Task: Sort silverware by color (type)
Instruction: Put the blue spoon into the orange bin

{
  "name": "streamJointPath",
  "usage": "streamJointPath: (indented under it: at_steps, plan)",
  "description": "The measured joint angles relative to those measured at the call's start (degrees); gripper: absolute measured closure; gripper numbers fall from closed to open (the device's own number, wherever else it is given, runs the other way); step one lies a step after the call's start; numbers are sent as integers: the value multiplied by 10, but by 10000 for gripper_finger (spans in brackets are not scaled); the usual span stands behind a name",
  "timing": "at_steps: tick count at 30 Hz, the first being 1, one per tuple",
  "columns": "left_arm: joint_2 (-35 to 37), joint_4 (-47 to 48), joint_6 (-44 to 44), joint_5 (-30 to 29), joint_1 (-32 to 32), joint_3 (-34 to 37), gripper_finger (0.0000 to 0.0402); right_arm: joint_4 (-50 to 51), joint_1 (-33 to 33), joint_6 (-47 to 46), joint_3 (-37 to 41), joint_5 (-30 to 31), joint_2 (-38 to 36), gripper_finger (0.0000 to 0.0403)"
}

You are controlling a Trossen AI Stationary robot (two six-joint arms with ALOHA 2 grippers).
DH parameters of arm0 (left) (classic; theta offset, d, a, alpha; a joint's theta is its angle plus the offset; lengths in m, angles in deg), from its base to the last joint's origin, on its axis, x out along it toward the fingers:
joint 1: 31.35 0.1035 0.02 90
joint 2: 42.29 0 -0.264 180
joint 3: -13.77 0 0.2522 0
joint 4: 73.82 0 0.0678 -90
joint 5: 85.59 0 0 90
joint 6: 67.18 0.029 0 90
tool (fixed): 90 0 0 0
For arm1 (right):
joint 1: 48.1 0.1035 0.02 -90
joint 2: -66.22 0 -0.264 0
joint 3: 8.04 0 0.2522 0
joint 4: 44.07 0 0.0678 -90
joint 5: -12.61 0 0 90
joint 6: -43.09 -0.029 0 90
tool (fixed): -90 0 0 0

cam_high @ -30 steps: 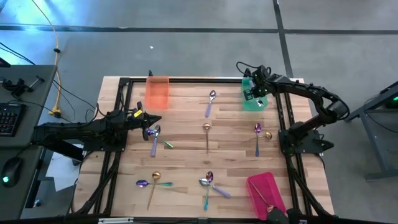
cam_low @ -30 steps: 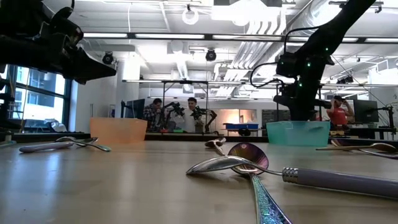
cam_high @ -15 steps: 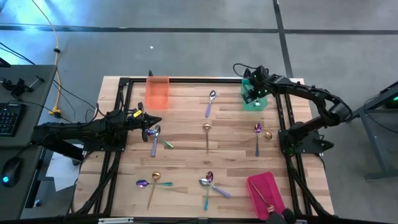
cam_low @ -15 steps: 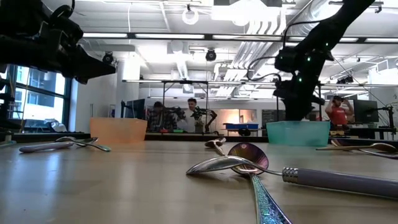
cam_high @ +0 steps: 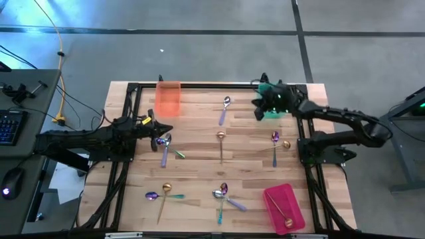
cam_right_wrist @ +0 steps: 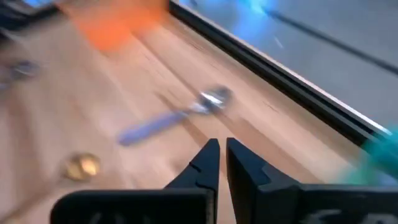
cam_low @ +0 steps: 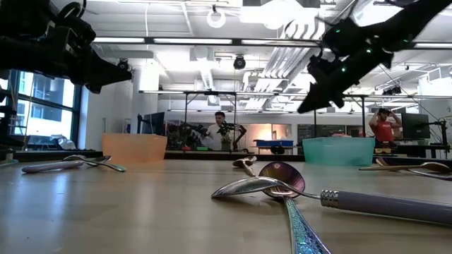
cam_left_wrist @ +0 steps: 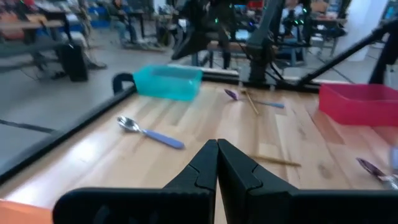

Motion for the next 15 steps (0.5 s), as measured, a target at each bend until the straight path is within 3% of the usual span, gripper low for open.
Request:
streamJointPath:
  at_steps: [5, 15]
  plan:
    - [-30, 8, -37, 21, 0, 0, 401, -135, 64, -14, 67, -7, -29, 400]
    - [-121, 60, -89, 45, -30, -43, 402, -181, 179, 16, 80, 67, -35, 402]
